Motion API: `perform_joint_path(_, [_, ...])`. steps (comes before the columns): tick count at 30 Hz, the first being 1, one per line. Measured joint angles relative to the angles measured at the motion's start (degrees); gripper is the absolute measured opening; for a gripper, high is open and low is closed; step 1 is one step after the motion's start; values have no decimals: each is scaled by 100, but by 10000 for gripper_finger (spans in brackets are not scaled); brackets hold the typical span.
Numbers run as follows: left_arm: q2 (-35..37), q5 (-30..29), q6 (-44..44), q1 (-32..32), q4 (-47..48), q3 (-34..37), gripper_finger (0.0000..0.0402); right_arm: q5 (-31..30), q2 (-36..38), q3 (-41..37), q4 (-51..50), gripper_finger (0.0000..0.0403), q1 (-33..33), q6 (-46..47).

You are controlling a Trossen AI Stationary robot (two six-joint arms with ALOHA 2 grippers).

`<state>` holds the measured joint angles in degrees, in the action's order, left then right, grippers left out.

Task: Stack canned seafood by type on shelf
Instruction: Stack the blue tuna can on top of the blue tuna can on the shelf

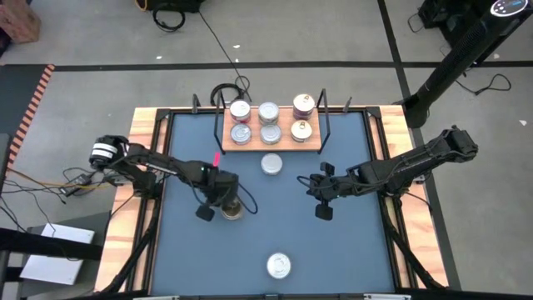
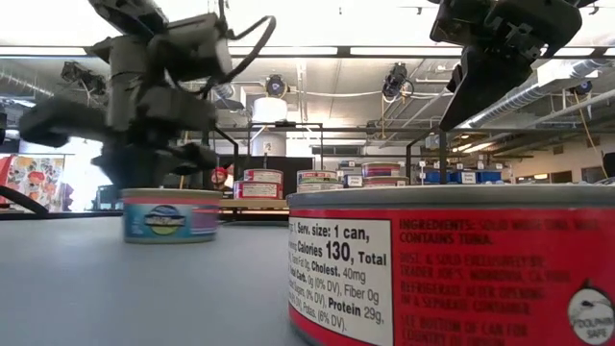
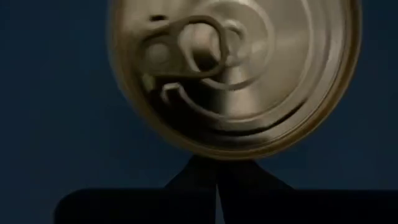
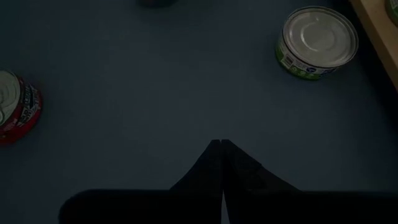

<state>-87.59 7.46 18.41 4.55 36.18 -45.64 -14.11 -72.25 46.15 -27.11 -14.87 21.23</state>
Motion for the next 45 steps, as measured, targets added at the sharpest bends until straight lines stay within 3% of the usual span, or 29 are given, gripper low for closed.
perform_joint_path(10, [-98,239,-184,3,-1861,-43,5,73,0,0,102,9,0,2])
perform_joint_path(18, [-178,781,-409,5,-3754,379,3,221,-89,2,1051,9,-10,112])
perform_joint_path(26, [-173,795,-789,-32,-5661,1263,2,748,-1096,107,2381,9,-15,-177])
perform_joint_path(32, [-170,976,-1155,-34,-7119,1788,2,863,-2088,738,2514,12,93,269])
perform_joint_path(45, [-166,389,-1289,-32,-7531,2119,1,1563,-3387,1770,2239,119,512,876])
